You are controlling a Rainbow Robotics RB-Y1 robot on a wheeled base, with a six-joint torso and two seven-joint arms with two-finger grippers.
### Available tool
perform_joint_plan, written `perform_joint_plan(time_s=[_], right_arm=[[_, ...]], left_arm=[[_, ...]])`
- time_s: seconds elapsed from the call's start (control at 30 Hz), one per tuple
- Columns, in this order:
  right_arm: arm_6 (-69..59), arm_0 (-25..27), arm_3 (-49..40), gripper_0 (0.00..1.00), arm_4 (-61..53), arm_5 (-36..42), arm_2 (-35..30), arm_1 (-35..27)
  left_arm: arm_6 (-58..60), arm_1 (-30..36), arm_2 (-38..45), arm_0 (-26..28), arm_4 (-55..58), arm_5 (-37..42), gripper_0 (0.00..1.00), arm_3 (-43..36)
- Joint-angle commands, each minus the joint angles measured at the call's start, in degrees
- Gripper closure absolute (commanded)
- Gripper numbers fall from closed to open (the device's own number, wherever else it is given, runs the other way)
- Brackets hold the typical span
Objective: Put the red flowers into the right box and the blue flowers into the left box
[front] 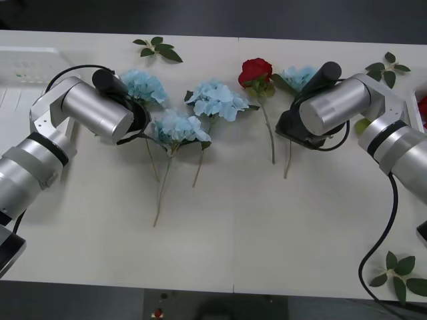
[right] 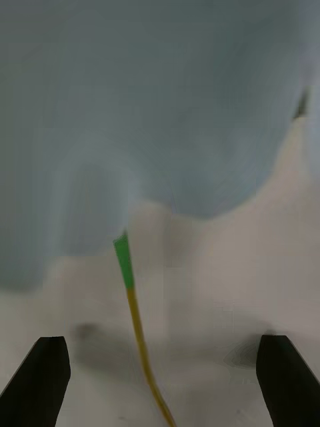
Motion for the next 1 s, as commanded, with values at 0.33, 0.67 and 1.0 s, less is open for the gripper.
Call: perform_joint_plan(time_s=[0.33,0.67,1.0], right_arm=[[5.00,-3.44,1.60,1.00,7.32,-2.58,0.64,2.07],[7.02,-3.71,2.13,1.00,8.11,-2.75,2.22,1.27],[17.83,-10.03,-3.85,1.00,-10.53,5.16,0.55,-12.96]], left_arm=[[1.43,-2.37,-1.10,-4.10,-1.90,-5.90,0.58,7.36],[1.34,-2.37,-1.10,-4.01,-1.81,-5.90,1.00,6.92],[1.16,-2.37,-1.10,-4.01,-1.55,-5.90,1.00,6.83]])
